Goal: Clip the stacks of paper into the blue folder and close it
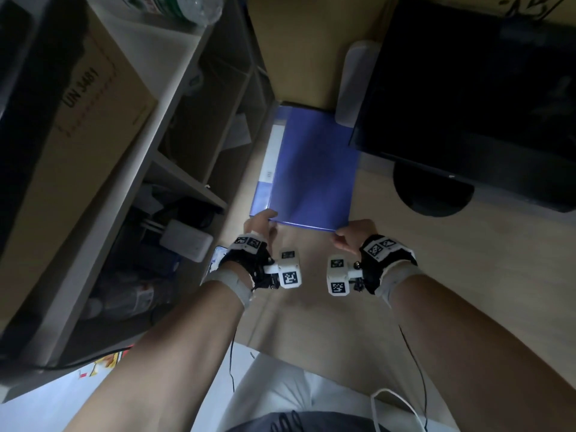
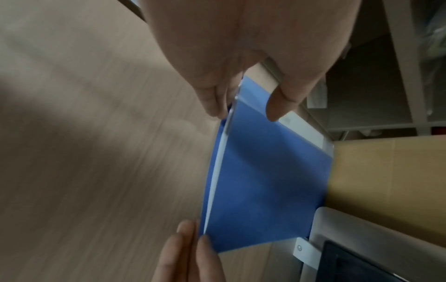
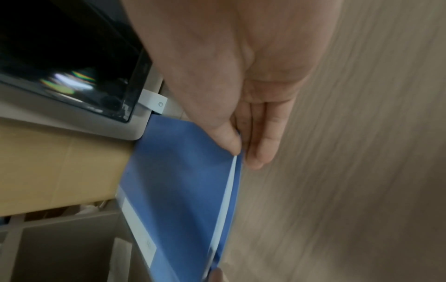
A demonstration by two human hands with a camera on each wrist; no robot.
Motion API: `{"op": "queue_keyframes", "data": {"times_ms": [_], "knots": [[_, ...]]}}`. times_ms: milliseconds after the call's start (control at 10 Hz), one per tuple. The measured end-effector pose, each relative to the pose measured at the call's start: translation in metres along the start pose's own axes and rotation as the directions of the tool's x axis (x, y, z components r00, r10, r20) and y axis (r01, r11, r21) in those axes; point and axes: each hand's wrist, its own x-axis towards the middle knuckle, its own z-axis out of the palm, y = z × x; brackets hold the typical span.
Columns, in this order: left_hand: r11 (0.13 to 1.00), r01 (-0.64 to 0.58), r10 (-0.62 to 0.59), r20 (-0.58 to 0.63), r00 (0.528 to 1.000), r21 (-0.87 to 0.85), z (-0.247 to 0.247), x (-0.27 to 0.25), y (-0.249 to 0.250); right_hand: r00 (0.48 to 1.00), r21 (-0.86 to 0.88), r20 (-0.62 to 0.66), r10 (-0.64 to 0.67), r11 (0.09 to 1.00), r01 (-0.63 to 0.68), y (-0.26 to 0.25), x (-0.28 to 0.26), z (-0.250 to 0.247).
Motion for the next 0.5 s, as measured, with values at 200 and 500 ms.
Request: {"op": "queue_keyframes", "data": {"times_ms": [200,500], "knots": [[0.992,0.125,-0.116,0.200,0.973,-0.035,0.008,-0.002,0.000,0.997,0.079,0.069,0.036,0.996,-0.041,-0.005,-0.015,0.010],[0.999,0.041,-0.043,0.176,0.983,0.012,0.009,-0.006,-0.004,0.993,0.043,0.013,-0.121,0.992,0.120,-0.002,-0.046,-0.006]]}}
